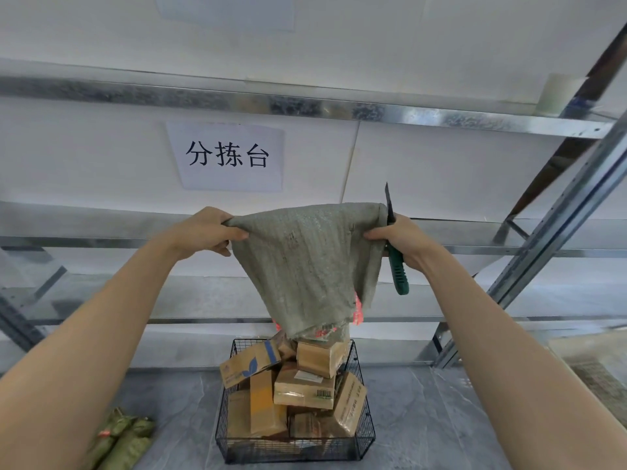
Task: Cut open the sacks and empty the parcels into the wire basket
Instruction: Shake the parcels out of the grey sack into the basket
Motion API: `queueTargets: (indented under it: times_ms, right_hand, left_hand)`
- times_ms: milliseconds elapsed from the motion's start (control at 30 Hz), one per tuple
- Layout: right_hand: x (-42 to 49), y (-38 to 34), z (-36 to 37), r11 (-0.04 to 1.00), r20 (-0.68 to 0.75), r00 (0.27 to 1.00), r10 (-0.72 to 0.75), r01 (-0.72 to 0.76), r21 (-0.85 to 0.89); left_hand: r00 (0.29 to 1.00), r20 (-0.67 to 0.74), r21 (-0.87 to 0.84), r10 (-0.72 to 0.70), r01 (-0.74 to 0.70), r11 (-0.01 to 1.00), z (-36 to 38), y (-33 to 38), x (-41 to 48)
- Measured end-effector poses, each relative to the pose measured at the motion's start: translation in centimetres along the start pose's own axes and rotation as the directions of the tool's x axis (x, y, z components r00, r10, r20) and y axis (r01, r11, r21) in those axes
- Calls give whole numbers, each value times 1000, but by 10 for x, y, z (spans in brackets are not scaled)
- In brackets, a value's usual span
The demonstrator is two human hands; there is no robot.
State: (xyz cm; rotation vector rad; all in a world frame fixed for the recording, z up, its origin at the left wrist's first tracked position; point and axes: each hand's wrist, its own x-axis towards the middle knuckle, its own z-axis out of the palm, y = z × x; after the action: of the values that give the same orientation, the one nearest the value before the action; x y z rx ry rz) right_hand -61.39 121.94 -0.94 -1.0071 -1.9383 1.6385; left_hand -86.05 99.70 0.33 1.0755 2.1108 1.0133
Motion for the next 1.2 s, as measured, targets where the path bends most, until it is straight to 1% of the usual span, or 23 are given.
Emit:
queueTargets:
  times_ms: [67,167,233,300,367,467,600,700,767,867,967,1067,1133,1200]
  right_hand:
    - [1,2,-3,1000,-37,999,-8,8,-14]
    - [1,3,-4,1000,-8,1000,4,-4,22]
    - [1,2,2,998,13,999,36,-37,53]
    - [3,3,14,999,-16,999,33,-32,32]
    - [7,3,28,999,-72,997,-16,14,-36]
    - [10,-1,45,991,-152,986,-71,53,-122]
    - [15,-1,58,997,-170,984,-46,35,-67]
    - [14,4,66,1000,-127,992,-5,2,-16]
    - [9,5,70,1000,-93,996,0,2,17]
    - [6,10,69,990,-39,999,23,-17,137]
    - [0,18,71,957,36,998,48,-57,284]
    - [-5,22,77,912,146,988,40,-96,399]
    - [-8,24,83,885,223,974,48,-145,443]
    - [-13,27,91,894,278,959,46,-163,417]
  left_hand:
    - [999,38,-83,-35,38,996,-7,-6,-2]
    - [997,64,-232,-43,56,971,-13,-16,-4]
    - [998,16,-402,-66,67,913,-7,-20,-2]
    - [987,-64,-505,-145,93,858,3,-20,-3]
    - [975,-88,-534,-203,126,836,10,-22,-2]
    - [980,-54,-515,-191,136,846,11,-25,-8]
    - [985,-101,-479,-143,78,875,10,-34,-25]
    - [967,-200,-448,-157,52,892,13,-41,-40]
    - [957,-237,-438,-168,49,898,13,-44,-53]
    - [958,-215,-534,-190,48,844,11,-47,-76]
    - [957,-193,-614,-216,54,788,14,-52,-101]
    - [961,-183,-666,-209,35,745,19,-57,-124]
    - [956,-198,-695,-217,19,719,20,-62,-137]
    - [949,-222,-709,-223,0,706,20,-68,-150]
